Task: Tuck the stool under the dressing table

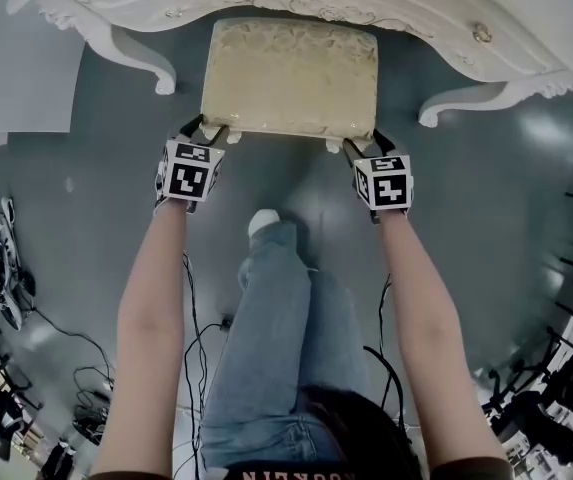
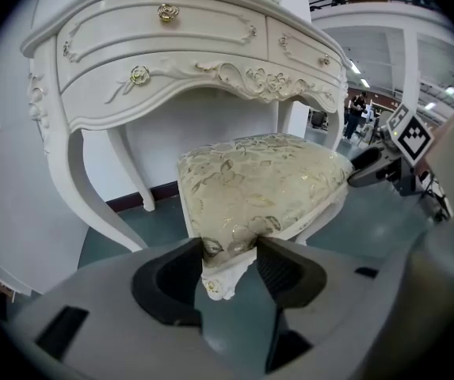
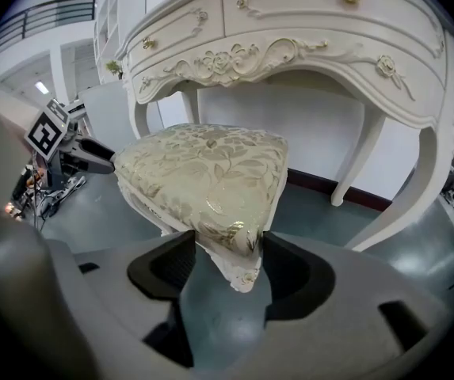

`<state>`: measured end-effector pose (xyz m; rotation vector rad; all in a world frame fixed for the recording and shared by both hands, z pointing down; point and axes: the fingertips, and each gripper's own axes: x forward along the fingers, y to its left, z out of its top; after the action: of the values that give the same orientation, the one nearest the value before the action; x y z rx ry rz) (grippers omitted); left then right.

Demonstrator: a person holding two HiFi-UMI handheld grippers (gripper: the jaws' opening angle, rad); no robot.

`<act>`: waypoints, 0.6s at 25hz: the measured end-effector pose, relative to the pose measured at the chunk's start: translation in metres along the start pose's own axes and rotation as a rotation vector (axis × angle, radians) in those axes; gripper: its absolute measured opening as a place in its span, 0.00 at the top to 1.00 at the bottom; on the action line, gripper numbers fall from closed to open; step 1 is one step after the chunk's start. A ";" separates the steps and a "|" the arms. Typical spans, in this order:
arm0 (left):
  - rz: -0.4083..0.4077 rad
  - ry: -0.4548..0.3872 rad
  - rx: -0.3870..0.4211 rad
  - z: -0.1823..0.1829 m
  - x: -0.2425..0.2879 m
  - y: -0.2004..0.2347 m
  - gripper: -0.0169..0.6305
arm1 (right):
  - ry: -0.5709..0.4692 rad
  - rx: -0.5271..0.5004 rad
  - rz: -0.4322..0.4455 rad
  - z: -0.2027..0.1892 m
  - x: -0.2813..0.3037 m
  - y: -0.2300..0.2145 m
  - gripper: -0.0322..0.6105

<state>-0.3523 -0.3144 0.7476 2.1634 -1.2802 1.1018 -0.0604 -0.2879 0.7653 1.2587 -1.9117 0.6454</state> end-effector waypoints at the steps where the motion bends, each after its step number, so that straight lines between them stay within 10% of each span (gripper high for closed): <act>1: 0.001 -0.012 -0.002 0.005 0.004 0.002 0.65 | -0.015 0.001 -0.006 0.005 0.004 -0.004 0.54; 15: 0.049 -0.198 -0.012 0.065 0.051 0.032 0.65 | -0.211 -0.007 -0.069 0.064 0.044 -0.049 0.56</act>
<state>-0.3385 -0.4020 0.7464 2.2902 -1.4268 0.9126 -0.0461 -0.3785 0.7634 1.4295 -2.0275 0.4857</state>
